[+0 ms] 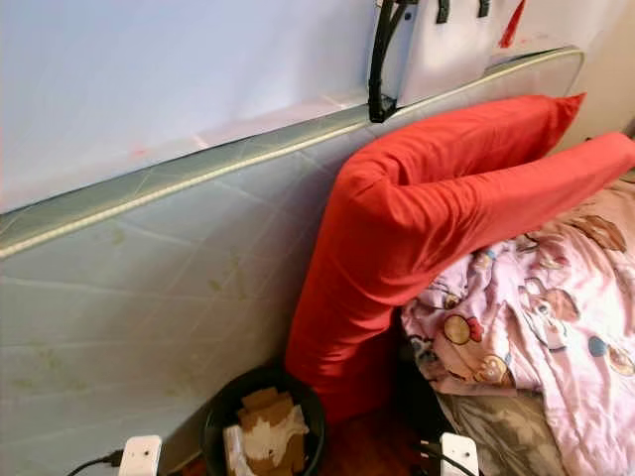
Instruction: Clean up the room
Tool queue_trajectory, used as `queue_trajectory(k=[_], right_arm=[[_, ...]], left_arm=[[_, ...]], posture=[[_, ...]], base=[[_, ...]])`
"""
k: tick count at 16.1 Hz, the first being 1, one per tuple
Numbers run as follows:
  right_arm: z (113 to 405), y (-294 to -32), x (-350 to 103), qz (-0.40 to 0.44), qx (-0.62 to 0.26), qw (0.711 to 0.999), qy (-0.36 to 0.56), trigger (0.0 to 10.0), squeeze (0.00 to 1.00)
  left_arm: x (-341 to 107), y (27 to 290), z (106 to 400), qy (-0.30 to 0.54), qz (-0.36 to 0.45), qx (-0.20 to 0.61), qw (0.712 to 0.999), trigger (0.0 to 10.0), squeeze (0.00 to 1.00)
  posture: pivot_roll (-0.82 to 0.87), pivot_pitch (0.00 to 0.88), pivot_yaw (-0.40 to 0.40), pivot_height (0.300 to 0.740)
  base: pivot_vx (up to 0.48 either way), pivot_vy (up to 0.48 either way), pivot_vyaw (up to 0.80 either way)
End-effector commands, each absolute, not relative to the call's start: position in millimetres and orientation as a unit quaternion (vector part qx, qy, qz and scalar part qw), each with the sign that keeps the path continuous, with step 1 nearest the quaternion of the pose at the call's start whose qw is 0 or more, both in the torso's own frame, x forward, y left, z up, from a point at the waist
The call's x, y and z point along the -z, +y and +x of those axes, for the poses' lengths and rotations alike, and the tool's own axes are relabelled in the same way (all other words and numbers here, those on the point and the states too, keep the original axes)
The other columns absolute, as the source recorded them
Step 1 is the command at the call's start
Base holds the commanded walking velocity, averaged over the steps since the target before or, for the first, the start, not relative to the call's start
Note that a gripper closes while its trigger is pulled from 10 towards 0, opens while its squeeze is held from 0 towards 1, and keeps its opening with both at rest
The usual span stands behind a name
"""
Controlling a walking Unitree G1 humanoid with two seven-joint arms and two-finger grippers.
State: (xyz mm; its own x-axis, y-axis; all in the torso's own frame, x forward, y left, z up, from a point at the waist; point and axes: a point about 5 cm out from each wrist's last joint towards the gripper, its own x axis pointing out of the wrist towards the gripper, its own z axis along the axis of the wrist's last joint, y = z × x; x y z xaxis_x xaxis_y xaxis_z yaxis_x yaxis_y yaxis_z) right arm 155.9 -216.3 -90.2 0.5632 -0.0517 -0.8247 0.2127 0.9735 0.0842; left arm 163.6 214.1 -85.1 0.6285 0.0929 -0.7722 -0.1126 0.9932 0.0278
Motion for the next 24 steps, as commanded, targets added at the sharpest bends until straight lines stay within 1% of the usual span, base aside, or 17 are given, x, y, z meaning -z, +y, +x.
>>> queue_trajectory(k=[1,5,10,15,18,24], right_arm=[[150.5,-220.7,91.7,0.087,0.083,0.875,0.469,10.0,0.00],[149.9,-219.0,92.2,0.086,0.080,0.875,0.470,10.0,0.00],[145.4,-223.9,92.6,0.086,0.082,0.874,0.472,10.0,0.00],[152.3,-208.6,93.3,0.089,0.073,0.875,0.470,10.0,0.00],[152.8,-201.3,94.2,0.090,0.066,0.877,0.468,10.0,0.00],[143.3,-190.4,99.3,0.086,0.059,0.871,0.480,10.0,0.00]], left_arm=[[85.2,211.7,164.3,0.424,-0.015,-0.057,0.904,10.0,0.00],[84.6,209.8,165.4,0.418,-0.018,-0.056,0.907,10.0,0.00],[82.8,207.6,168.4,0.405,-0.021,-0.054,0.913,10.0,0.00],[82.0,208.1,169.8,0.403,-0.019,-0.053,0.914,10.0,0.00],[81.4,208.0,170.9,0.401,-0.015,-0.050,0.914,10.0,0.00],[80.9,205.2,172.4,0.396,-0.014,-0.049,0.917,10.0,0.00]], posture=[[0.10,0.033,-0.058,0.740],[0.10,0.042,-0.060,0.740],[0.10,0.049,-0.058,0.740],[0.10,0.051,-0.055,0.740],[0.10,0.050,-0.055,0.740],[0.11,0.050,-0.055,0.740]], base=[[0.000,0.000,-0.76],[0.000,0.000,-0.76],[0.000,0.000,-0.76],[0.000,0.000,-0.74],[0.000,0.000,0.00],[0.000,-0.246,0.00]])
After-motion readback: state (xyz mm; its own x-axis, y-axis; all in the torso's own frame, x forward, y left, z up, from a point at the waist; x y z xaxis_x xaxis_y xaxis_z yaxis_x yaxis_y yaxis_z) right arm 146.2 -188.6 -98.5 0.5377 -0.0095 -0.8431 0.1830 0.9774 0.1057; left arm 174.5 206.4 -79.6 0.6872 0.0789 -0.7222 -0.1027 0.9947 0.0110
